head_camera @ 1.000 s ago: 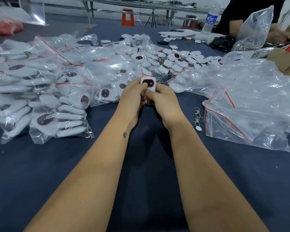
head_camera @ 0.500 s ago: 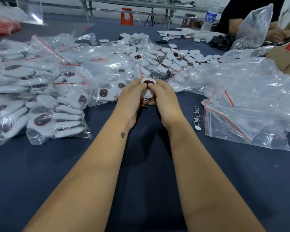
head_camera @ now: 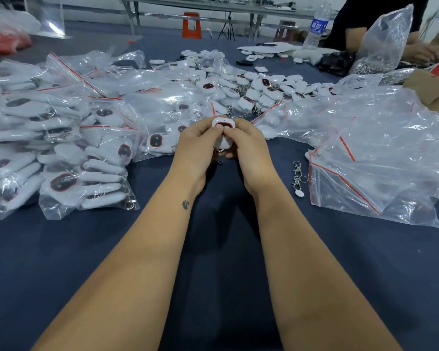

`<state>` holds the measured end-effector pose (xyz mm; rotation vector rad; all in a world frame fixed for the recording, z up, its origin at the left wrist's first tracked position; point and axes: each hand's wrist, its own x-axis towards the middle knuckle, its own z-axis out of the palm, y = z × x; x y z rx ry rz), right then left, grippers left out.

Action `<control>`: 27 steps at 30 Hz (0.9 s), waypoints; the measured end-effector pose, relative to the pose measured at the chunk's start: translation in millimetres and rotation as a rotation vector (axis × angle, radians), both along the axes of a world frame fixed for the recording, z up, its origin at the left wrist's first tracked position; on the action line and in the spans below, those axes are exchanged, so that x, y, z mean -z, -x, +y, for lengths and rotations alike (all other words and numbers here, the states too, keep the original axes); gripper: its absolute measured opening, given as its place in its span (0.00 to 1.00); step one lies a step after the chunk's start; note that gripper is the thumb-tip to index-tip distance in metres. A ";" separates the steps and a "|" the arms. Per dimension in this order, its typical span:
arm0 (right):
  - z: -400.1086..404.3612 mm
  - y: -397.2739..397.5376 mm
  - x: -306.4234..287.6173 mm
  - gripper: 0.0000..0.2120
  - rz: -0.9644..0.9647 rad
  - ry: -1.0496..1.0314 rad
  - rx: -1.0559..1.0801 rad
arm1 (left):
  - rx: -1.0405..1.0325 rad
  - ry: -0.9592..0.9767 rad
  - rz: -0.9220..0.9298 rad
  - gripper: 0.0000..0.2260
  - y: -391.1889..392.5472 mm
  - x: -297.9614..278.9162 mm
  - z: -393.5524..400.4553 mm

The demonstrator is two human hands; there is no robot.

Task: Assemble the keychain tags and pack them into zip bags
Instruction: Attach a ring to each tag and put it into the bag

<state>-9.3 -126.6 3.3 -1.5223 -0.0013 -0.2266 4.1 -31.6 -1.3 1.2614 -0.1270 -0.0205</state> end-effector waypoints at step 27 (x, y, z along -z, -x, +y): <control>6.3 -4.3 -6.8 0.06 -0.102 -0.516 0.072 | -0.469 -0.912 -0.163 0.05 2.6 2.8 4.7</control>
